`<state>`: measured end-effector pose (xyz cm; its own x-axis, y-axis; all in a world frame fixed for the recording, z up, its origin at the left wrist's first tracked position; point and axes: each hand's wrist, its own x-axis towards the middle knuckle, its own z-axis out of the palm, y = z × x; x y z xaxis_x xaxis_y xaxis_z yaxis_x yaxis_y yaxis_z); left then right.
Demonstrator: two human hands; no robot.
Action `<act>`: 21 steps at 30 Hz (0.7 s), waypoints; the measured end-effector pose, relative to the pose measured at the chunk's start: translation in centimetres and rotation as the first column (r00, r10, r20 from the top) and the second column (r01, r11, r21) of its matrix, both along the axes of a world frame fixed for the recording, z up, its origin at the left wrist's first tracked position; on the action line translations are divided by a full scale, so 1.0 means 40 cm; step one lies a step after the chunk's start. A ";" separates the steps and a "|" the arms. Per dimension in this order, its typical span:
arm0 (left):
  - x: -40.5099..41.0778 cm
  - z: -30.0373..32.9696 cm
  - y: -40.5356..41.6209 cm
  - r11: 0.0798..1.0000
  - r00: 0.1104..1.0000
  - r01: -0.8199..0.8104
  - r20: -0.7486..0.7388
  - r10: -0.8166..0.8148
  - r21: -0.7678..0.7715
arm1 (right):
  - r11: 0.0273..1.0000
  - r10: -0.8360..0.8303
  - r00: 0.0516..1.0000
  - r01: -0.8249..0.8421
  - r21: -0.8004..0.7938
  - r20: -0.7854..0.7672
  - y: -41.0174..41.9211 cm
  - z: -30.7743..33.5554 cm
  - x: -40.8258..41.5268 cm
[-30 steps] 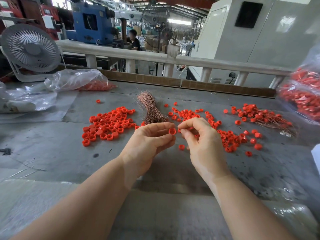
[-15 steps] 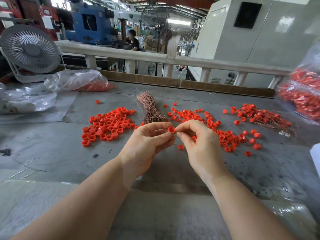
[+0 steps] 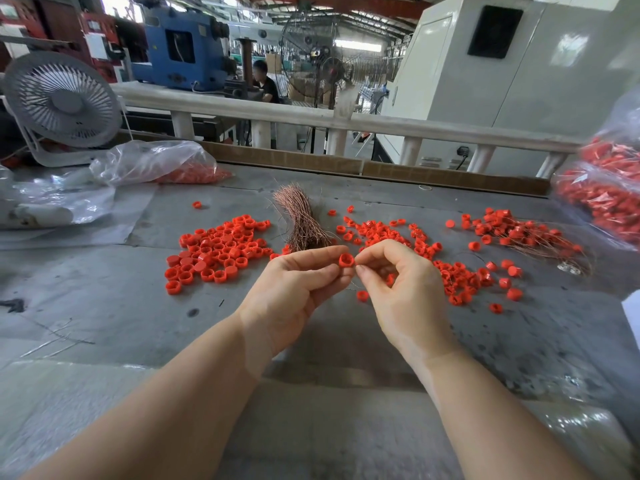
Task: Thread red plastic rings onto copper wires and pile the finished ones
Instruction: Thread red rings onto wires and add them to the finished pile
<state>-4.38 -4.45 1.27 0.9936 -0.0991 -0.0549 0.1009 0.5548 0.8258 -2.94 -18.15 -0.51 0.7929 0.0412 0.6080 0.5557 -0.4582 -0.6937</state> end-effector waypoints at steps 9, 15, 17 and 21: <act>0.000 0.001 0.003 1.000 0.999 0.002 -0.037 -0.002 0.007 | 1.000 -0.012 0.999 0.013 -0.024 0.049 0.002 0.002 -0.001; 0.002 0.003 0.004 1.000 0.999 0.003 -0.050 -0.003 -0.003 | 0.999 -0.015 0.999 0.016 -0.030 0.041 0.002 0.003 -0.001; 0.001 0.004 0.004 1.000 0.999 0.007 -0.052 -0.007 -0.011 | 0.999 -0.022 0.999 0.024 -0.040 0.050 0.002 0.005 -0.003; -0.001 0.005 0.005 1.000 0.999 0.008 -0.054 -0.008 -0.009 | 0.998 -0.031 0.998 0.034 -0.050 0.051 0.001 0.008 -0.003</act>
